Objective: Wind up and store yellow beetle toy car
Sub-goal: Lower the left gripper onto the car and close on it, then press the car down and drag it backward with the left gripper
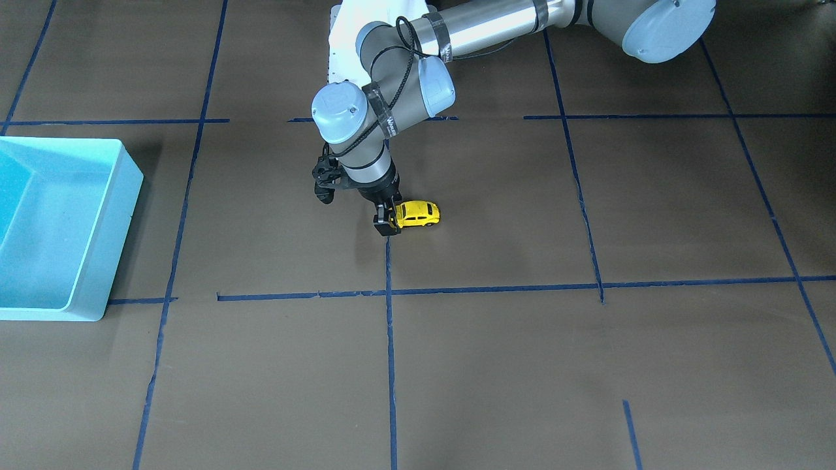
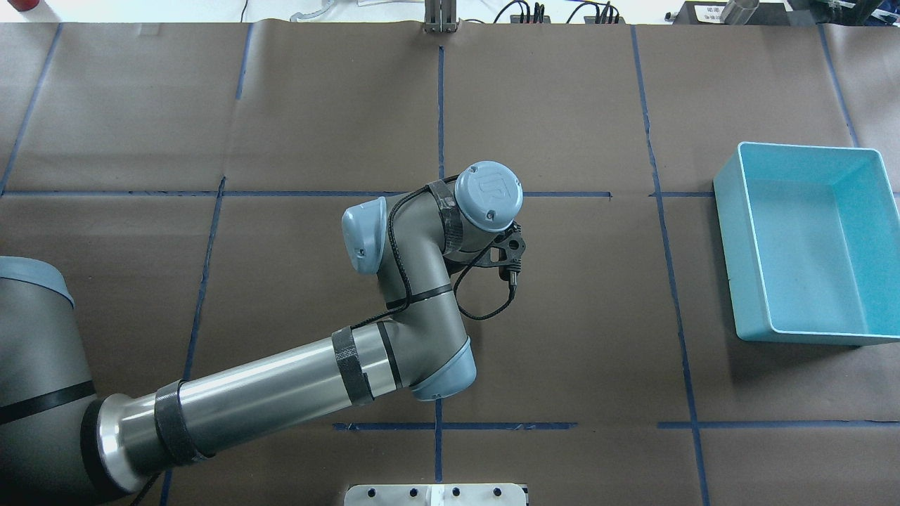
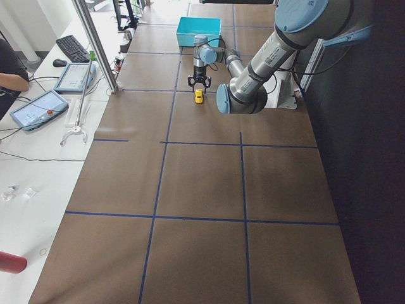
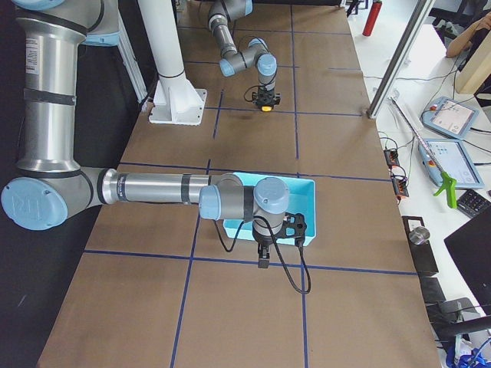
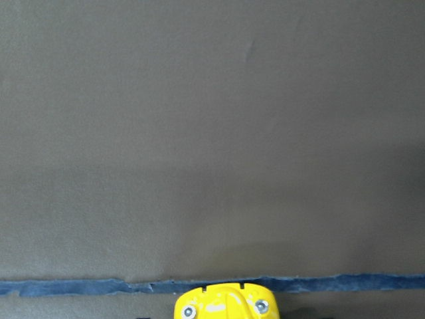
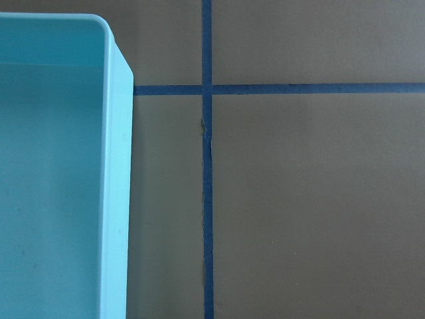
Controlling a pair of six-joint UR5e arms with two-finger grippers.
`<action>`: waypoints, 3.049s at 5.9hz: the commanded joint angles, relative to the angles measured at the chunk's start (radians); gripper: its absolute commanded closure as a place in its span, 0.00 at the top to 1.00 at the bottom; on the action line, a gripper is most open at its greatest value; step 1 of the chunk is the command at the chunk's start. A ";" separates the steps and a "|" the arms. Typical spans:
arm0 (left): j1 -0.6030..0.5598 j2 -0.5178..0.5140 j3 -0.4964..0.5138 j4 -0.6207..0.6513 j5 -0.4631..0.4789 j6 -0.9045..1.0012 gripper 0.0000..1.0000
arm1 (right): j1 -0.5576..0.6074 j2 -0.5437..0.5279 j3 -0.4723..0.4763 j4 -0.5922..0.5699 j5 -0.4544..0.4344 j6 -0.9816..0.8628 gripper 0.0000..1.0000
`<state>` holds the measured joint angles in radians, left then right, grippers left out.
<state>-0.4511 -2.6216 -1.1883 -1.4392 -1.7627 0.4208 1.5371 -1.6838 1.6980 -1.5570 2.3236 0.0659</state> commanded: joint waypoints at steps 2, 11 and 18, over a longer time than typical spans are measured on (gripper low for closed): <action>-0.030 -0.002 -0.011 -0.054 -0.088 -0.005 0.00 | 0.000 0.000 0.000 0.000 0.000 0.000 1.00; -0.055 0.040 -0.027 -0.451 -0.180 -0.062 0.00 | 0.000 0.000 0.000 0.000 -0.001 0.000 1.00; -0.060 0.089 -0.028 -0.506 -0.199 -0.019 0.00 | 0.000 0.000 0.000 0.000 -0.001 0.000 1.00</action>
<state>-0.5101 -2.5376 -1.2153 -1.9448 -1.9573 0.4019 1.5370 -1.6843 1.6976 -1.5570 2.3224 0.0657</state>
